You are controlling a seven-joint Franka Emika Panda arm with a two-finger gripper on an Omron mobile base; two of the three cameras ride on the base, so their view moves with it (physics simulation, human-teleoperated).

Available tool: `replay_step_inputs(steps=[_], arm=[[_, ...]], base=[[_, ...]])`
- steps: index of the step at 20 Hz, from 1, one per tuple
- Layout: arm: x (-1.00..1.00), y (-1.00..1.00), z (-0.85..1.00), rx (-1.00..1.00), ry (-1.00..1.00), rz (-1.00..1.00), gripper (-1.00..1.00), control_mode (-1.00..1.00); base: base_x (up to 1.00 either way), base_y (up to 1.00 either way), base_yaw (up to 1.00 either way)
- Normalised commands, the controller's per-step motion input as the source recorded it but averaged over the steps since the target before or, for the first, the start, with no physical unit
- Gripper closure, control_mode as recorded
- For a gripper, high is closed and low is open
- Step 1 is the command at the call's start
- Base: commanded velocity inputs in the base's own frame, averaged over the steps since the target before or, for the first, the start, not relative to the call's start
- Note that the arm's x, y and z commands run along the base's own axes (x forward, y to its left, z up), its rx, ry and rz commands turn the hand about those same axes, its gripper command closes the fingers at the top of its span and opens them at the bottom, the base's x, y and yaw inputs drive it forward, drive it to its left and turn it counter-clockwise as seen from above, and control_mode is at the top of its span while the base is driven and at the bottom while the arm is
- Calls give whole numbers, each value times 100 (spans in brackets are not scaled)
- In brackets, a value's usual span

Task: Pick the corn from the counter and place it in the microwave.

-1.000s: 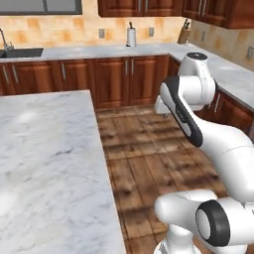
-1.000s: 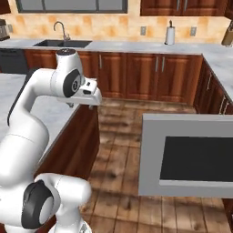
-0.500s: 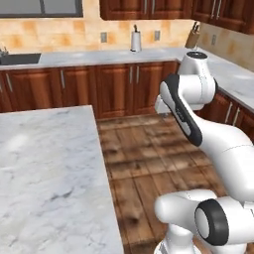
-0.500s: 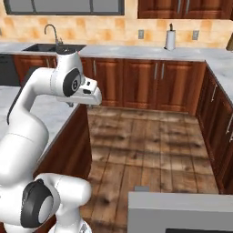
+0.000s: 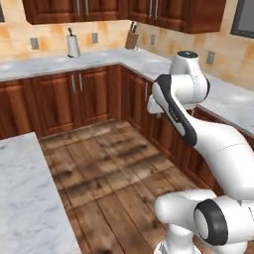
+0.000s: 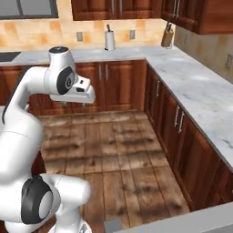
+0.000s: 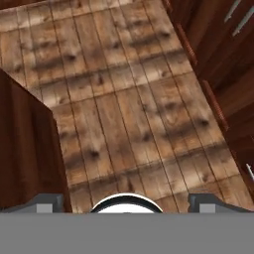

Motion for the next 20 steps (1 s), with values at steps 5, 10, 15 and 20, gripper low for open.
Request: replay_step_inputs(steps=[5, 10, 15, 20], arm=[[0, 0, 0, 0, 0, 0, -100, 100], [0, 0, 0, 0, 0, 0, -100, 100], [0, 0, 0, 0, 0, 0, -100, 100], [0, 0, 0, 0, 0, 0, -100, 100]], base=[[71, -12, -60], [100, 2, -51], [83, -1, -57], [26, -11, -76]])
